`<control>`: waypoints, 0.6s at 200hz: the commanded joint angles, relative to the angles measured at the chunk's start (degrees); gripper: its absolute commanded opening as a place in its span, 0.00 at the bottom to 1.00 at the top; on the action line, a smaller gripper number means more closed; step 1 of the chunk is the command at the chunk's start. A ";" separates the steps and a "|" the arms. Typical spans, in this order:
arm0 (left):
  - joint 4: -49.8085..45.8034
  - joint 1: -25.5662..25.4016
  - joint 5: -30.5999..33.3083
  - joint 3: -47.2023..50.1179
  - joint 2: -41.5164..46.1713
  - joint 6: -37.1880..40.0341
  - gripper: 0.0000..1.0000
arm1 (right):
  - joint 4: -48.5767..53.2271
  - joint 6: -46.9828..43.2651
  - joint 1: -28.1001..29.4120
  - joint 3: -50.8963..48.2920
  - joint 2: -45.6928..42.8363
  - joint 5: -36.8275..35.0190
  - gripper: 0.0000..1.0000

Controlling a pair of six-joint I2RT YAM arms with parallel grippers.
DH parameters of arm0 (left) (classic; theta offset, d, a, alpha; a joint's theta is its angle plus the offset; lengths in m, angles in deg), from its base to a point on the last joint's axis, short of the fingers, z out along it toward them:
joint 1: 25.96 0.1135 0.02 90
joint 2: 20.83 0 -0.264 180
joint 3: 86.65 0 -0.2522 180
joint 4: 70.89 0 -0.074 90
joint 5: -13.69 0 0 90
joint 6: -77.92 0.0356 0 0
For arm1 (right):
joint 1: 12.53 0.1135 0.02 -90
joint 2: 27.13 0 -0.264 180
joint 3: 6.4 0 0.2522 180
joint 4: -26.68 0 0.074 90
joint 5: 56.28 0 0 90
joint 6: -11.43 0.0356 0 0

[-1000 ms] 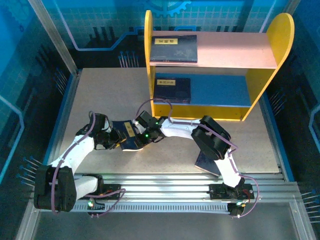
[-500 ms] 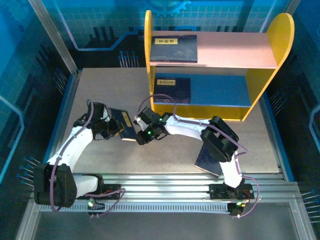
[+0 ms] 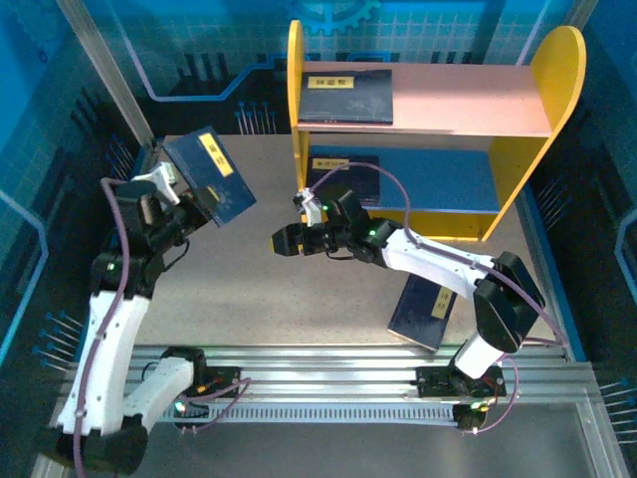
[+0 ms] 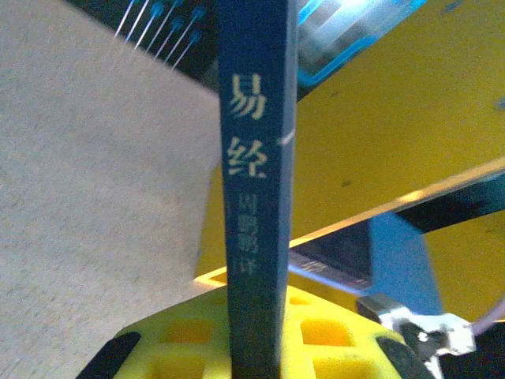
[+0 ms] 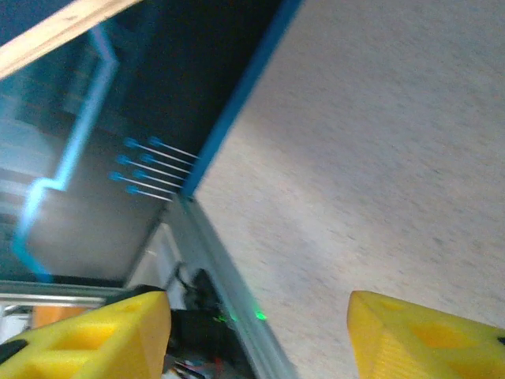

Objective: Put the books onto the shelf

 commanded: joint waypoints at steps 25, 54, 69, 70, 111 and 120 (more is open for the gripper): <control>17.63 -1.73 3.24 5.60 10.02 -9.03 0.00 | -28.43 17.08 0.00 -3.18 -2.74 4.28 0.74; 20.32 -2.20 4.64 9.16 14.41 -10.25 0.00 | -35.28 20.88 -0.03 -3.67 -3.03 3.10 0.81; 21.96 -2.36 3.13 10.33 14.99 -11.08 0.00 | -37.44 21.80 0.16 -3.29 -2.67 2.98 0.82; 22.12 -2.37 3.06 10.43 14.97 -11.15 0.00 | -37.58 21.81 0.23 -3.27 -2.64 2.96 0.82; 29.40 -3.95 -0.27 13.76 14.87 -14.30 0.00 | -37.05 21.26 1.60 0.11 -0.98 2.36 0.83; 29.61 -4.75 -0.10 13.86 14.62 -14.02 0.00 | -37.36 21.37 1.90 0.80 -0.54 2.22 0.83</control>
